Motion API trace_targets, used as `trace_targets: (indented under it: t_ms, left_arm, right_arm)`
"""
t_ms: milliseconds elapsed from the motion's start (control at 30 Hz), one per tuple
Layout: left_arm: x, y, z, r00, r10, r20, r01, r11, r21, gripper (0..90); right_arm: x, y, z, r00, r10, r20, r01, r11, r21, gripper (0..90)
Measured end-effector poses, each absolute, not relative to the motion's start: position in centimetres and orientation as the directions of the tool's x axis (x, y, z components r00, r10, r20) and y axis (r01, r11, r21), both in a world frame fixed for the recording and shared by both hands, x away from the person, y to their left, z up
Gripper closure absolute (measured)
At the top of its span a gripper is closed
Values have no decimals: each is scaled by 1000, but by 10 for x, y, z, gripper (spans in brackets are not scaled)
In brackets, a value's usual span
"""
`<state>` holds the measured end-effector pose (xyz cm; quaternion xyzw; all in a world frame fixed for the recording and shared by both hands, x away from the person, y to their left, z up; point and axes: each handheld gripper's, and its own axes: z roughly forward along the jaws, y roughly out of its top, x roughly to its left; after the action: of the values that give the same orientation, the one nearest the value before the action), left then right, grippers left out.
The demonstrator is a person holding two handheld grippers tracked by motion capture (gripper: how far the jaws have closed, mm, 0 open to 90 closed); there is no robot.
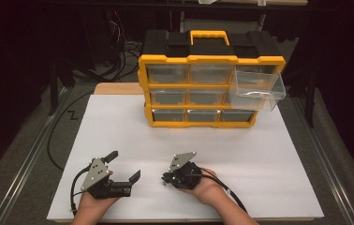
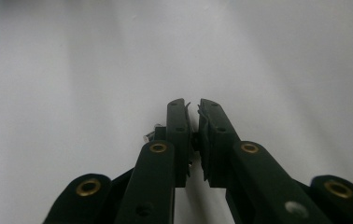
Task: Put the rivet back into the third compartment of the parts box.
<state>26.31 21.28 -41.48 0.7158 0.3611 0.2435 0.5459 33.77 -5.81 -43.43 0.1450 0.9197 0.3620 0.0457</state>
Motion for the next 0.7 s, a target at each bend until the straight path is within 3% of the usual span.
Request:
trace_targets:
  t_ms: [367,700]
  left_arm:
    - [265,213,-416,618,785,-41,247,-144,958,3]
    - [266,209,-417,624,781,-30,252,-164,954,3]
  right_arm:
    - [344,-80,-414,-938,346,9,243,638,731,845]
    - [348,-129,-405,-907,422,14,309,643,701,845]
